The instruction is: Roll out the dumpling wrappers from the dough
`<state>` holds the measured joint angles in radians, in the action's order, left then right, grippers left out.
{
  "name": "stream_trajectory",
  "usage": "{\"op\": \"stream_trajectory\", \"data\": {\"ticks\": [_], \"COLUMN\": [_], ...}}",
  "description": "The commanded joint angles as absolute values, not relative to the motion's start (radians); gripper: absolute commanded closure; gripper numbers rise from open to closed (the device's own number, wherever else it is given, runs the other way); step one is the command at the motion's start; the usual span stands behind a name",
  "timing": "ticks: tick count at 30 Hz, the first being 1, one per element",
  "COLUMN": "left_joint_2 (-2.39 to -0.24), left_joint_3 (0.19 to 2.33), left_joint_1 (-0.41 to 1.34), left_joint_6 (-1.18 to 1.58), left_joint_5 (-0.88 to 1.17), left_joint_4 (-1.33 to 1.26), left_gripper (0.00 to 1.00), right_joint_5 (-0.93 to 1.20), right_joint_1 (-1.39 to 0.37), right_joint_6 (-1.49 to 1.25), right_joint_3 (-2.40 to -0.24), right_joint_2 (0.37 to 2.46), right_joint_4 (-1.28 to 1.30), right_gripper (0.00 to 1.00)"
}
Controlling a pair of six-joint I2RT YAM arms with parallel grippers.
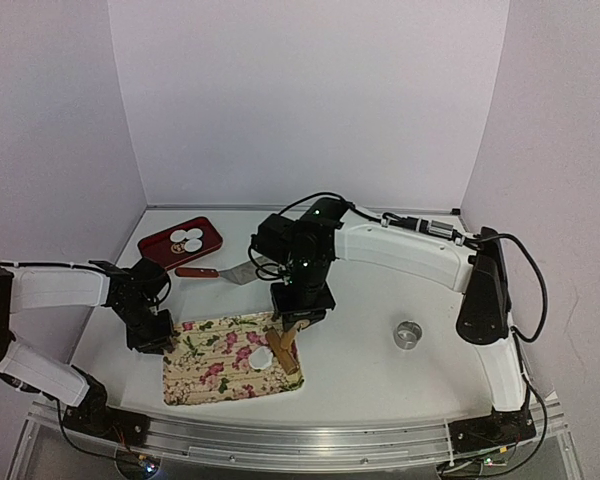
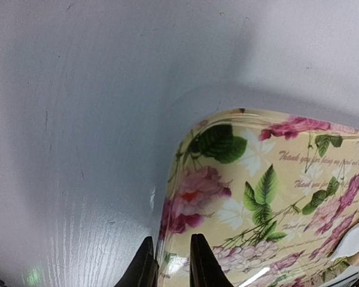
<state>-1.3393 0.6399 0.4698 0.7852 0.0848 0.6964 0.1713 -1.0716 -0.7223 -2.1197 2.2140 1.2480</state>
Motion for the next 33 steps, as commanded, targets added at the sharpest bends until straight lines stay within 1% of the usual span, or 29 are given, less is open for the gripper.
{"op": "stream_trajectory", "data": {"ticks": [1,3,6,11,14,16,17,27,29,33], "left_joint_2": [-1.386,-1.372,-1.356,-1.378,-1.364,-1.354,-1.356,-1.426,-1.439,-1.451], "left_joint_3": [0.624,0.623,0.623,0.624,0.626,0.617,0.612,0.597,0.601,0.611], "left_joint_1": [0.466,0.466,0.467,0.467,0.466,0.467,0.466,0.467,0.468,0.470], "left_joint_6": [0.764,0.769,0.776,0.779,0.792,0.789,0.781,0.676,0.642,0.581], "left_joint_5": [0.060,0.048,0.038,0.033,0.013,0.019,0.025,0.067,0.086,0.122], "left_joint_4": [0.658,0.660,0.664,0.668,0.676,0.659,0.646,0.547,0.523,0.489], "left_gripper": [0.80,0.75,0.71,0.68,0.63,0.64,0.65,0.97,1.00,1.00], "right_joint_5": [0.140,0.147,0.154,0.180,0.193,0.194,0.196,0.190,0.180,0.159], "right_joint_1": [-1.077,-1.079,-1.085,-1.101,-1.111,-1.115,-1.114,-1.121,-1.122,-1.121], "right_joint_6": [-0.664,-0.645,-0.620,-0.568,-0.537,-0.525,-0.518,-0.487,-0.485,-0.479], "right_joint_3": [-2.129,-2.140,-2.166,-2.206,-2.240,-2.253,-2.258,-2.262,-2.248,-2.228], "right_joint_2": [2.104,2.094,2.084,2.096,2.119,2.137,2.146,2.165,2.158,2.147], "right_joint_4": [1.278,1.277,1.278,1.278,1.280,1.287,1.292,1.309,1.318,1.339], "right_gripper": [1.00,1.00,1.00,1.00,1.00,1.00,1.00,1.00,1.00,1.00]}}
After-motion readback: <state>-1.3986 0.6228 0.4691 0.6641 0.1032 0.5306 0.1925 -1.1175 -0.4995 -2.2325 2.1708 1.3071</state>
